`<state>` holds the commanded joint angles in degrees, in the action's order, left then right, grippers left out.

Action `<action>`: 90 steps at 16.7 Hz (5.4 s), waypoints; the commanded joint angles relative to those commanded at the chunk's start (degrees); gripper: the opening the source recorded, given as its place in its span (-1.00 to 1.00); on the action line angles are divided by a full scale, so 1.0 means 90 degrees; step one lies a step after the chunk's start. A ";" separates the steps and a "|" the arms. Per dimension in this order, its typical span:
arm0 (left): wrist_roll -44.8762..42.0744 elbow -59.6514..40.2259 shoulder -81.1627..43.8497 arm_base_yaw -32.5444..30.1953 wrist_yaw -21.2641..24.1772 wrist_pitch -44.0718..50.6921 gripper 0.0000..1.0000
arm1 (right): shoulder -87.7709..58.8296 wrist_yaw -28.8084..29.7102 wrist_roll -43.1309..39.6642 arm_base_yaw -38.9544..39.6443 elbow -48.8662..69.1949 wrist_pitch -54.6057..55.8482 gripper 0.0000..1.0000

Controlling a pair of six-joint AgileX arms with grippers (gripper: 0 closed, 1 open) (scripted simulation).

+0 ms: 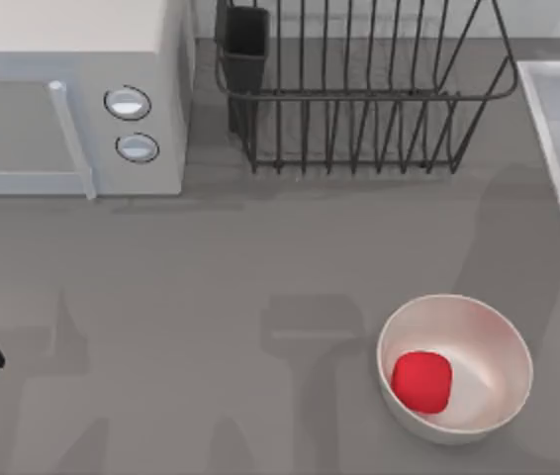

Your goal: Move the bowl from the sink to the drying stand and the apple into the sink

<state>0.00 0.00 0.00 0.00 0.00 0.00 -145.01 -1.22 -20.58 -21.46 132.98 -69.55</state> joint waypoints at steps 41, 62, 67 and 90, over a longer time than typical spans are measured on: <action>0.0000 0.0000 0.0000 0.0000 0.0000 0.0000 1.00 | -0.1122 -0.0024 0.0047 -0.0026 -0.0701 0.1486 -1.00; 0.0000 0.0000 0.0000 0.0000 0.0000 0.0000 1.00 | 0.6021 -0.0298 -0.2511 -0.2493 -0.4185 -0.2229 -1.00; 0.0000 0.0000 0.0000 0.0000 0.0000 0.0000 1.00 | 0.6414 -0.0328 -0.2701 -0.2672 -0.4403 -0.2471 -1.00; 0.0000 0.0000 0.0000 0.0000 0.0000 0.0000 1.00 | 0.5363 0.4282 0.1714 0.5809 -0.4343 0.5808 -1.00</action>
<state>0.00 0.00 0.00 0.00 0.00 0.00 -96.74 37.32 -5.15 30.82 93.89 -17.27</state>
